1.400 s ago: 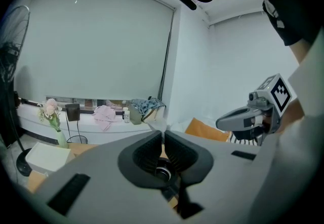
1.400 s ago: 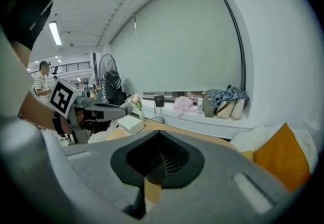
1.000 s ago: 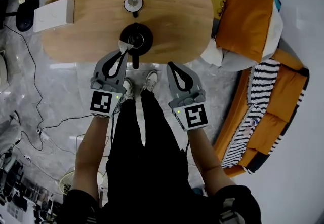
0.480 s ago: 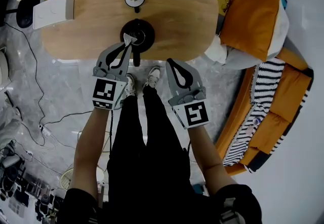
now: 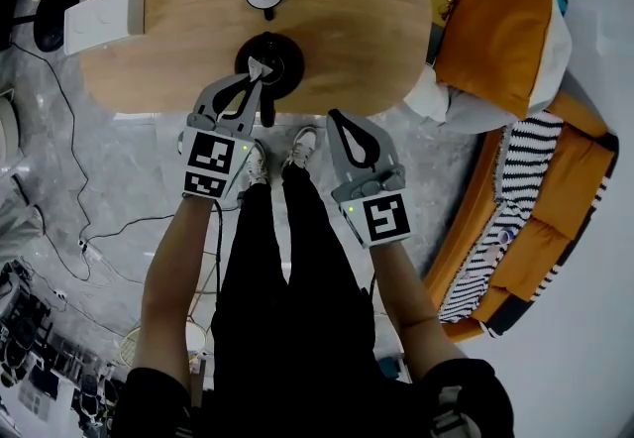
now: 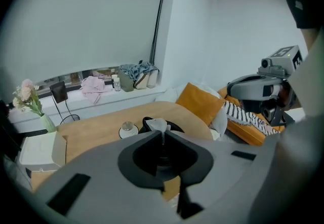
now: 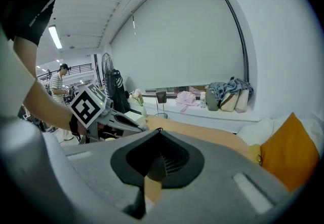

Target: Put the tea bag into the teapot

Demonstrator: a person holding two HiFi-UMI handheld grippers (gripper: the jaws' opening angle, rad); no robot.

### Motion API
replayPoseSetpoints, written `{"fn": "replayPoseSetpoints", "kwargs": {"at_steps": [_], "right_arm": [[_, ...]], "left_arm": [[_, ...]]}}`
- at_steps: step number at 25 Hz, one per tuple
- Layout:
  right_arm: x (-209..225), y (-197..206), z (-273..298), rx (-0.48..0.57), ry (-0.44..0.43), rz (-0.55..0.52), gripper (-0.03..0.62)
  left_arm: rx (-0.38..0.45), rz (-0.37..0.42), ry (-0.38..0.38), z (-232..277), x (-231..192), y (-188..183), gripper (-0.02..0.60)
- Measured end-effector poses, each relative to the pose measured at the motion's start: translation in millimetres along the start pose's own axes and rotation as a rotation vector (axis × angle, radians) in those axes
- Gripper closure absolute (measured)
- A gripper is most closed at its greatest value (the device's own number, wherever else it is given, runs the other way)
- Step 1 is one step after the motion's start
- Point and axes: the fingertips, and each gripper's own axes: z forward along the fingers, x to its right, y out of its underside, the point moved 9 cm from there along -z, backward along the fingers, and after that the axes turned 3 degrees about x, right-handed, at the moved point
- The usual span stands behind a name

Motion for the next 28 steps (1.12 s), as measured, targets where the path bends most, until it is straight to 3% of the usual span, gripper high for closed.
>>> {"fn": "replayPoseSetpoints", "kwargs": {"at_steps": [7, 12, 17, 26, 28], "right_arm": [[2, 4, 0, 0.0, -0.004, -0.003, 0.589], [5, 14, -5, -0.084, -0.015, -0.029, 0.589], [5, 10, -2, -0.003, -0.002, 0.004, 0.589], [7, 15, -4, -0.006, 0.005, 0.012, 0.589], [9, 20, -7, -0.052, 0.005, 0.001, 0.589]], "left_arm": [[-0.102, 0.012, 0.028, 10, -2, -1, 0.563], [-0.156, 0.045, 0.044, 17, -2, -5, 0.563], [-0.253, 0.071, 0.072, 24, -1, -6, 0.563], [-0.358, 0.094, 0.084, 35, -1, -12, 0.563], [-0.39, 0.094, 0.093, 36, 0, -11, 0.563]]}}
